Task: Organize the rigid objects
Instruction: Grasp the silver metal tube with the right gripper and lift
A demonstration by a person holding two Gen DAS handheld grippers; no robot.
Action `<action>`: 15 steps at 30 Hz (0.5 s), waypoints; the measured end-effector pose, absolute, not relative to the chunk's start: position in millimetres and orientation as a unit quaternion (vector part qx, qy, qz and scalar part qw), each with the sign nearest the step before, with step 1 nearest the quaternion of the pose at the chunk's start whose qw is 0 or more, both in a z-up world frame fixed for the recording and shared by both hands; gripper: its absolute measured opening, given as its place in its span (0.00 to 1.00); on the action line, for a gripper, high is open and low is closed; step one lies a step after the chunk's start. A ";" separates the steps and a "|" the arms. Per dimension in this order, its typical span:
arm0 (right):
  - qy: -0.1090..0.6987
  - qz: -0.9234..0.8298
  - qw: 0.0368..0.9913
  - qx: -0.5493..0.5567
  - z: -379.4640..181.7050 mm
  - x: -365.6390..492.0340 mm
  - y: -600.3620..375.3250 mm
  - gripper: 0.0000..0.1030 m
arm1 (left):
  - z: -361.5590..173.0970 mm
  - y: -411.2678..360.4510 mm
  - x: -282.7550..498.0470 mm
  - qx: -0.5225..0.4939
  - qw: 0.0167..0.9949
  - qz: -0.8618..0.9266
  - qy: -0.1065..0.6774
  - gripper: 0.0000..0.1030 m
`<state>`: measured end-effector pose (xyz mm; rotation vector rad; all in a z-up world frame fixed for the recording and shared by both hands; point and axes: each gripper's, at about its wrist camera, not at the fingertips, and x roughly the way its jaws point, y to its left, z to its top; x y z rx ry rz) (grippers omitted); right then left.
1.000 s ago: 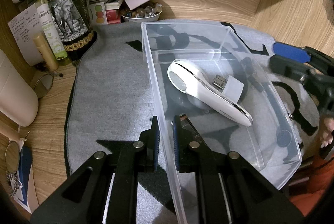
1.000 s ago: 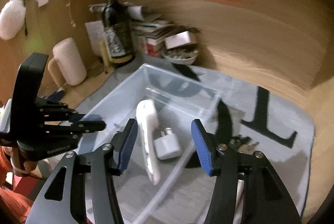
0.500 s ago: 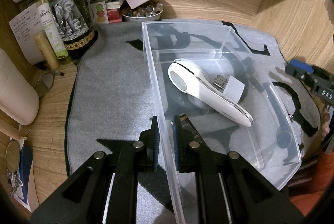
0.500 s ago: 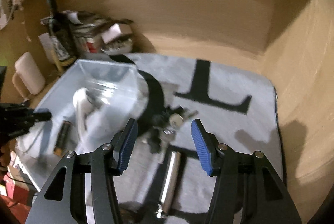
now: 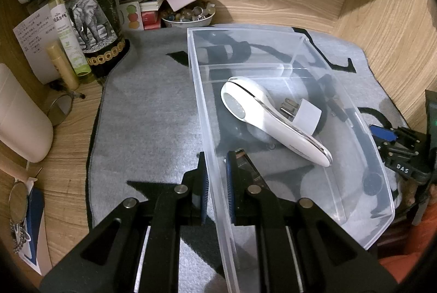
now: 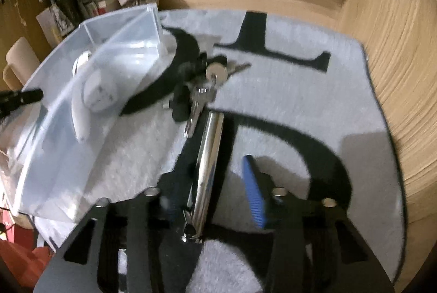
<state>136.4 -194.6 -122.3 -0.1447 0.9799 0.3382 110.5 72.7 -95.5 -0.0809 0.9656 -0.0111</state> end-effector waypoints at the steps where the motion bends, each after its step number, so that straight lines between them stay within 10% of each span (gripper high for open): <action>1: 0.464 0.160 0.869 -0.070 -122.9 136.3 -194.7 0.29 | -95.4 72.7 110.8 -0.039 0.885 -0.006 0.464 0.11; 4: 0.454 0.164 0.873 -0.069 -121.6 136.5 -193.7 0.15 | -95.5 72.7 110.8 -0.039 0.885 -0.006 0.465 0.11; 15: 0.408 0.156 0.898 -0.042 -94.4 145.5 -200.1 0.14 | -95.4 72.9 110.5 -0.039 0.885 -0.006 0.465 0.11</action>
